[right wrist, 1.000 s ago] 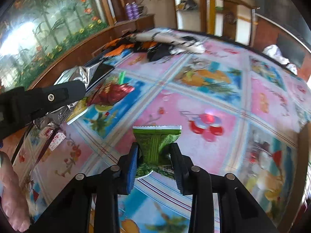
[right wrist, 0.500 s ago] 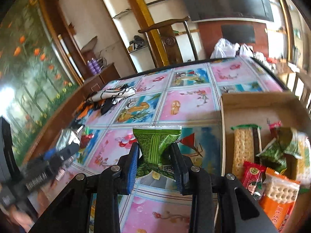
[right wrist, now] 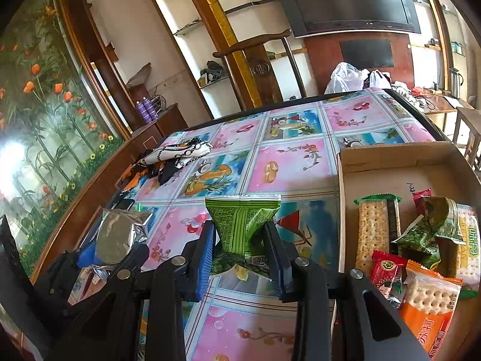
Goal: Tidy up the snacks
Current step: 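Carry the silver foil bag and green snack bag over the cardboard tray with both grippers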
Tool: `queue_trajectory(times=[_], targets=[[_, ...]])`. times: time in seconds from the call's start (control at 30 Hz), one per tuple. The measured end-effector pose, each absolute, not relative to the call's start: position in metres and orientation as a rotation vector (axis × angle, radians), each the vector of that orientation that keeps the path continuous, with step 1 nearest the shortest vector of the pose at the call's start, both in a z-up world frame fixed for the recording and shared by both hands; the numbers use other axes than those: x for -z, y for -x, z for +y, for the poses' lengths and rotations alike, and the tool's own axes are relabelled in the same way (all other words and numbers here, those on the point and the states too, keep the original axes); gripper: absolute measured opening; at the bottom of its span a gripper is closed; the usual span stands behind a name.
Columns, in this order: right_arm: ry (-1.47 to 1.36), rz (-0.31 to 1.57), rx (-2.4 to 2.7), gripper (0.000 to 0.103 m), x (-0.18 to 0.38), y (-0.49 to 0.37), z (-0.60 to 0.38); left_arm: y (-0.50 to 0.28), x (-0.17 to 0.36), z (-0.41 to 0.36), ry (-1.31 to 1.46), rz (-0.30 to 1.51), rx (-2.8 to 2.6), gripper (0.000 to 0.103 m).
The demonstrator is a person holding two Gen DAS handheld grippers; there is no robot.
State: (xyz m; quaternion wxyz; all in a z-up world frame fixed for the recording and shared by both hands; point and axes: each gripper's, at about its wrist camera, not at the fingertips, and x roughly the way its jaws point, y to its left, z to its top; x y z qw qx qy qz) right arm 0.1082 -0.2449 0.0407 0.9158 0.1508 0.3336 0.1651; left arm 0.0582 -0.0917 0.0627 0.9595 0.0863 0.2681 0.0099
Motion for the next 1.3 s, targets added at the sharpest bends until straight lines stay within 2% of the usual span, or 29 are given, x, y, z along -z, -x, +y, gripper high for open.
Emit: queue_trajectory(times=[0.63,1.1,1.3], targets=[[-0.389,0.626,-0.258,0.035,-0.054,-0.092,-0.305,-0.054,-0.062,-0.098,-0.242,0.501,-0.077,0.058],[-0.511,0.59,-0.111,0.035,-0.05,-0.072,-0.391,-0.054,-0.061,-0.099,-0.244,0.512,-0.07,0.058],[-0.576,0.583,-0.037,0.035,-0.044,-0.057,-0.435,-0.05,-0.066,-0.111,-0.163,0.564,0.028,0.058]])
